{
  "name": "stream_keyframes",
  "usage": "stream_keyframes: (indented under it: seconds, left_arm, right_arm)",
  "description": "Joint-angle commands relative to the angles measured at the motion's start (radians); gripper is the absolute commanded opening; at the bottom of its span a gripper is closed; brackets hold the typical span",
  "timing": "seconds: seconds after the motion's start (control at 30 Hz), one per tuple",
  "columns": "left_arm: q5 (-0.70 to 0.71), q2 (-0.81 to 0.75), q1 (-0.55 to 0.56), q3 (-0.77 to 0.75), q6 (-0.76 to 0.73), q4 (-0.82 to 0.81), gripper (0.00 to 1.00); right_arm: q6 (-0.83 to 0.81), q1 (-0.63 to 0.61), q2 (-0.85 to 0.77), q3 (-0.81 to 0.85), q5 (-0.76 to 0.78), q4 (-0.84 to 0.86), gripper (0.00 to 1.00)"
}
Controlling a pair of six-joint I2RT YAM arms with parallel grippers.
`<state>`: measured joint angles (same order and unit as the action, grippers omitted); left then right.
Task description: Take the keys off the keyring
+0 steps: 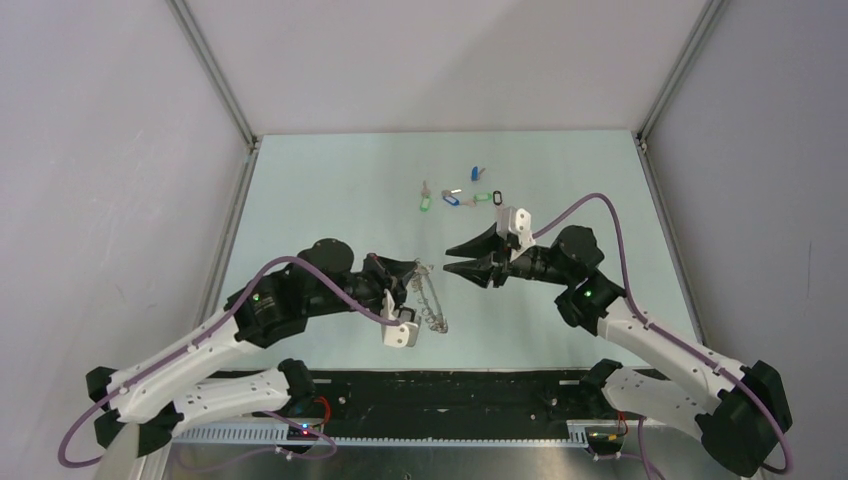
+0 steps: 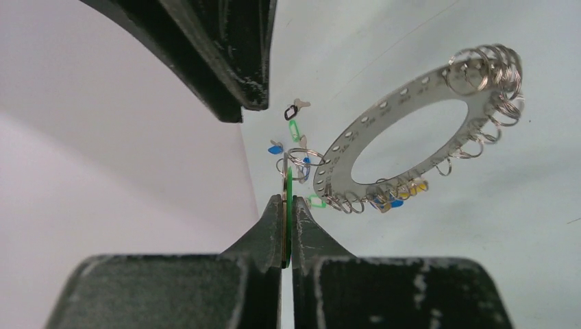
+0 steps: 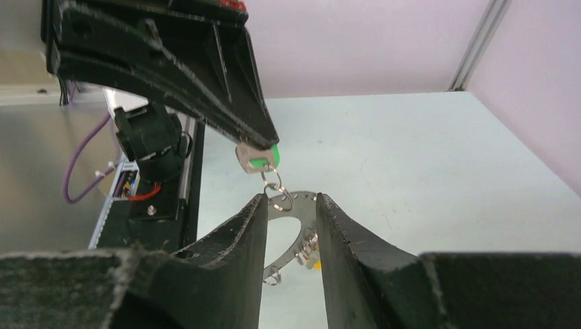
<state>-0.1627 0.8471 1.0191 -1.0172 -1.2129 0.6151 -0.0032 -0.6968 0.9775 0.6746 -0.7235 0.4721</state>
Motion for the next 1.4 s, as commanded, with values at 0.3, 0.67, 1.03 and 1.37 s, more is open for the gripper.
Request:
stream_keyframes:
  seconds: [0.3, 0.67, 1.03, 1.37]
  left_arm:
    - [-0.068, -0.05, 0.003, -0.015, -0.038, -0.05, 0.0]
    - [-0.089, -0.058, 0.003, -0.023, -0.048, -0.049, 0.0]
    - [-0.042, -0.077, 0.003, -0.024, -0.052, -0.05, 0.0]
    - [-0.041, -0.079, 0.003, -0.021, -0.047, -0.05, 0.0]
  right_arm:
    - [-0.223, -0.055, 0.042, 0.05, -0.031, -0.02, 0.38]
    - [-0.257, -0.104, 0.119, 0.126, -0.065, -0.092, 0.39]
    - [-0.276, -0.121, 0.115, 0.142, -0.071, -0.214, 0.3]
    - [-0.266, -0.122, 0.092, 0.143, -0.045, -0.225, 0.0]
